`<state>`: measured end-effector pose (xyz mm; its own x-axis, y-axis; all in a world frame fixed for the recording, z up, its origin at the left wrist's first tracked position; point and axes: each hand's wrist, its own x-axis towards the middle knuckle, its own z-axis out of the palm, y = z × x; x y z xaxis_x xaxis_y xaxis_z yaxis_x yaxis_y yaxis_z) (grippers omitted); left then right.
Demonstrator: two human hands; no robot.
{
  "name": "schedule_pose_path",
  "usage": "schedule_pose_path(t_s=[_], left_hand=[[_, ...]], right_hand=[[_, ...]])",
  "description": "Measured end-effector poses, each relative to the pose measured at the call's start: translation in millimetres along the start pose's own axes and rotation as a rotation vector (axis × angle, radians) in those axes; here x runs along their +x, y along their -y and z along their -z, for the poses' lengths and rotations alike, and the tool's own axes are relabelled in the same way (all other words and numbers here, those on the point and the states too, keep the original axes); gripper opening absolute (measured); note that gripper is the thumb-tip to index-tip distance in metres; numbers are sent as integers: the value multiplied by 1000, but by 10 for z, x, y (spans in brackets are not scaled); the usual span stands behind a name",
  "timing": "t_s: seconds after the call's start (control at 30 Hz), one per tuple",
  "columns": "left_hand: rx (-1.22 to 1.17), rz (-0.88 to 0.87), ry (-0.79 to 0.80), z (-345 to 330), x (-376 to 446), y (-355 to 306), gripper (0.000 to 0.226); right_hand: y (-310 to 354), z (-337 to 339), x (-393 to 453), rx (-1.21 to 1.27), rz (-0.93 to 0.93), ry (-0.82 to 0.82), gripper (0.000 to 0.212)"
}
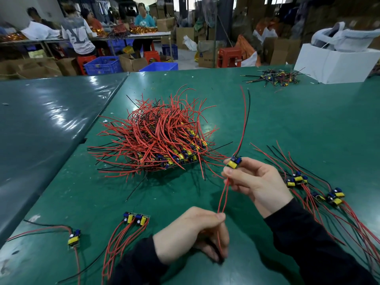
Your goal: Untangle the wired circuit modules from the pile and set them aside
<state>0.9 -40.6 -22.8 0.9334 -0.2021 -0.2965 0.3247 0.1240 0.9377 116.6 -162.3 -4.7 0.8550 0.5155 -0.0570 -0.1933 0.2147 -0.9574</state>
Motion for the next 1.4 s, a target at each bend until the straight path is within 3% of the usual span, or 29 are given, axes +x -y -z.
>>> schedule_pose_path(t_s=[0.17,0.3,0.57,0.7,0.77,0.83,1.03,1.13,1.4], left_hand=[[-220,-21,-93,139,16,-53,41],[-364,-42,-71,132,-7,-43,30],[-196,-172,-211,19,34,-6,21],[-152,-72,-10,2,11,10,29],[-150,8,136,34,-22,-27,51],[-221,103,179,111,-41,-65,71],[-531,112,-69,172,2,-76,36],[-634,96,-103,160,5,-51,25],[-563,18,-169,77,45,-14,14]], right_hand=[[-81,-86,-61,-122,8,141,21],[-121,-122,-89,-107,42,174,21],[-79,-107,-62,-28,26,36,23],[6,26,17,17,21,-62,21],[35,47,15,-24,-8,11,20],[31,30,-9,-83,-55,132,23],[-90,-44,-51,-146,-42,270,30],[-135,-58,-47,-145,-48,270,33],[-145,-56,-42,-172,-3,222,32]])
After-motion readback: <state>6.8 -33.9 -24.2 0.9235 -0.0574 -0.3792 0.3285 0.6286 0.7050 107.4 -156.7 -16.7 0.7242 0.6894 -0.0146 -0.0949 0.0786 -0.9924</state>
